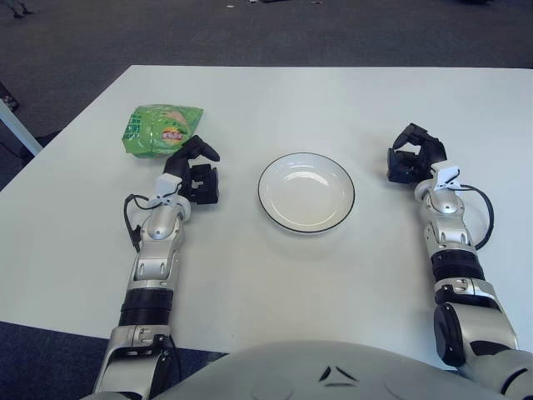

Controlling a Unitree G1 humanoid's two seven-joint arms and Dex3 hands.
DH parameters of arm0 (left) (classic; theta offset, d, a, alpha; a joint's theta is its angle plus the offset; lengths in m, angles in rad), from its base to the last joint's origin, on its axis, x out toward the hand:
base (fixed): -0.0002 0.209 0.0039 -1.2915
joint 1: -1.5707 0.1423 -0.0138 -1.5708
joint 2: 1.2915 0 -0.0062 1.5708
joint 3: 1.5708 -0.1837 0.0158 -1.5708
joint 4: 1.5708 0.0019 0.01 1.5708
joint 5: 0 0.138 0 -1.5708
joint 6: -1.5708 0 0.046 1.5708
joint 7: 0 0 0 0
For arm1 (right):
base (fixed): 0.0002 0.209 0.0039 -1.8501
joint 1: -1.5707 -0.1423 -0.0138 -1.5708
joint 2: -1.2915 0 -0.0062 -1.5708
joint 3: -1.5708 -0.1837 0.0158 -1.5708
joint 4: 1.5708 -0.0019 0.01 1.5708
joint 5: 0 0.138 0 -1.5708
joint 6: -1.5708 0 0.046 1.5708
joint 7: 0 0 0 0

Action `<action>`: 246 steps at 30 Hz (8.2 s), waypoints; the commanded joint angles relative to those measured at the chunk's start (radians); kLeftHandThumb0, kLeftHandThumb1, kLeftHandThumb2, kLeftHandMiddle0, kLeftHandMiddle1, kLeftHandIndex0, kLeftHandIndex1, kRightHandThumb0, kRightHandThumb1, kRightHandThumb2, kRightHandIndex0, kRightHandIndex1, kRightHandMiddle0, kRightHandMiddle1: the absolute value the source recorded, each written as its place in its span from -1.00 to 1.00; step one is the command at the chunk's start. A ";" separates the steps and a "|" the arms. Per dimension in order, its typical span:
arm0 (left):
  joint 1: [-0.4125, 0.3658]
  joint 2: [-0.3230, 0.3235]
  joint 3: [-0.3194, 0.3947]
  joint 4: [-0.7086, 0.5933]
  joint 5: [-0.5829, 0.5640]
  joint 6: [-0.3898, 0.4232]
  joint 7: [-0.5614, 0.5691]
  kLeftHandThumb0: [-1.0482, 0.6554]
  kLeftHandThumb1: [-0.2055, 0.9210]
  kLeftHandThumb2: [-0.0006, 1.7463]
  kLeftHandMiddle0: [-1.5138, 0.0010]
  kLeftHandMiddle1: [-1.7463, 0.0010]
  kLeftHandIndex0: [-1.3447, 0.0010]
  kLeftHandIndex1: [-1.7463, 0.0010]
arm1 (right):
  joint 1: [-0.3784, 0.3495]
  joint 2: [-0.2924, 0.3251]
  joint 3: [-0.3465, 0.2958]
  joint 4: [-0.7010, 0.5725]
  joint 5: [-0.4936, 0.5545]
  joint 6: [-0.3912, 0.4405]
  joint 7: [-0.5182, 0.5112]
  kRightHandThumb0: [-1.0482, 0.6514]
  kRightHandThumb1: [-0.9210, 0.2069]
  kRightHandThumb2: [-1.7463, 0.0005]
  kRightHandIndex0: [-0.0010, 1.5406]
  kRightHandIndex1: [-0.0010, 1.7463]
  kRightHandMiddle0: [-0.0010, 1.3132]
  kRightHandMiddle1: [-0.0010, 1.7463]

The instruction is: Put the snack into the plate.

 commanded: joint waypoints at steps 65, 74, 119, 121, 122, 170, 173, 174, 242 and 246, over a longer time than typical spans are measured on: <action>0.168 0.240 0.031 -0.360 0.876 -0.057 0.483 -0.34 -0.09 0.52 -0.60 -1.00 0.08 -1.00 | 0.073 -0.002 0.022 0.088 -0.025 -0.018 0.003 -0.38 0.23 -0.64 0.75 1.00 0.05 1.00; 0.121 0.332 0.070 -0.374 0.871 -0.002 0.375 -0.24 0.46 0.06 0.49 -1.00 0.44 -1.00 | 0.094 -0.011 0.051 0.013 -0.054 0.057 -0.024 -0.36 0.17 -0.59 0.74 1.00 0.01 1.00; -0.203 0.690 -0.122 0.117 1.006 0.008 0.167 -1.00 0.97 -0.62 1.00 1.00 1.00 0.99 | 0.113 -0.019 0.077 -0.056 -0.071 0.131 -0.047 -0.36 0.15 -0.58 0.74 1.00 0.00 1.00; -0.228 0.698 -0.144 0.168 0.981 -0.026 0.162 -1.00 0.99 -0.64 1.00 1.00 1.00 1.00 | 0.115 -0.018 0.077 -0.060 -0.070 0.133 -0.048 -0.36 0.15 -0.58 0.74 1.00 0.00 1.00; -0.236 0.701 -0.152 0.183 0.973 -0.036 0.163 -1.00 0.99 -0.66 1.00 1.00 1.00 1.00 | 0.117 -0.018 0.076 -0.063 -0.069 0.134 -0.048 -0.36 0.15 -0.57 0.74 1.00 -0.01 1.00; -0.661 0.546 -0.493 1.037 0.772 -0.285 0.133 -0.81 0.49 -0.35 0.96 0.86 1.00 0.43 | 0.134 -0.022 0.083 -0.076 -0.068 0.114 -0.036 -0.35 0.14 -0.57 0.75 1.00 -0.01 1.00; -0.661 0.531 -0.512 1.107 0.789 -0.255 0.248 -0.63 0.17 -0.09 0.98 0.16 1.00 0.15 | 0.134 -0.023 0.084 -0.073 -0.070 0.109 -0.035 -0.35 0.14 -0.57 0.75 1.00 -0.01 1.00; -0.659 0.527 -0.523 1.120 0.799 -0.245 0.299 -0.58 0.08 -0.01 0.99 -0.07 1.00 0.06 | 0.133 -0.025 0.085 -0.072 -0.070 0.109 -0.034 -0.35 0.14 -0.57 0.75 1.00 -0.01 1.00; -0.552 0.610 -0.417 0.201 0.902 -0.306 0.722 0.23 -0.62 0.89 -0.15 -0.90 0.09 -1.00 | 0.040 -0.037 0.069 0.187 -0.037 -0.067 0.012 -0.38 0.23 -0.64 0.71 1.00 0.05 1.00; -0.562 0.611 -0.408 0.180 0.922 -0.339 0.730 0.23 -0.63 0.89 -0.16 -0.90 0.08 -1.00 | 0.036 -0.037 0.070 0.195 -0.037 -0.069 0.011 -0.38 0.24 -0.64 0.71 1.00 0.06 1.00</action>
